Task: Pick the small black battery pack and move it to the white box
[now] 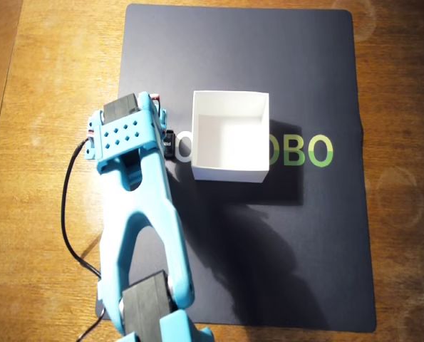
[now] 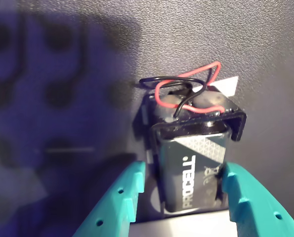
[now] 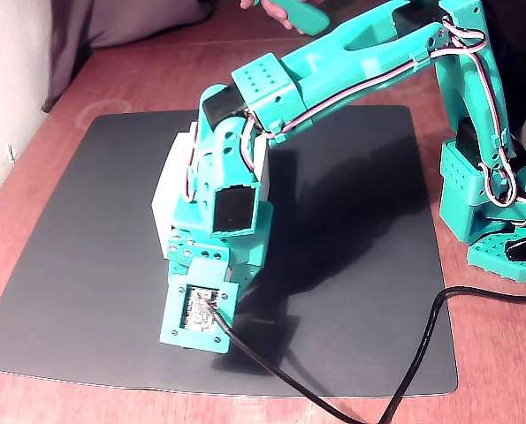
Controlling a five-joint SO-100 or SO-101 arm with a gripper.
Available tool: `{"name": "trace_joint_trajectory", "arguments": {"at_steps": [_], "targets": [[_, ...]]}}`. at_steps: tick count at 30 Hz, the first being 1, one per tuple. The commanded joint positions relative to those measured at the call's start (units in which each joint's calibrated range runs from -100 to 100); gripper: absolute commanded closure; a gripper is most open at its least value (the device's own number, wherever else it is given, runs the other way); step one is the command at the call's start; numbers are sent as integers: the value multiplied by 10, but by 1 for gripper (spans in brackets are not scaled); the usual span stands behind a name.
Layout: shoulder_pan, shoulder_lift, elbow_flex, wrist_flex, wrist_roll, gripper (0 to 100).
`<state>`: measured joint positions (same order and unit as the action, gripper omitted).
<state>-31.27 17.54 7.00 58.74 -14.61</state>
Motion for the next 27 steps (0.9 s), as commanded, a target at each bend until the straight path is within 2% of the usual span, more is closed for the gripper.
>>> {"name": "trace_joint_trajectory", "arguments": {"at_steps": [1, 5, 13, 22, 27], "targets": [[0, 7, -26, -1, 5, 82], [2, 13, -26, -2, 26, 82], [-3, 21, -26, -2, 21, 82], [-7, 21, -23, -34, -33, 82], [-22, 21, -15, -34, -38, 82]]}}
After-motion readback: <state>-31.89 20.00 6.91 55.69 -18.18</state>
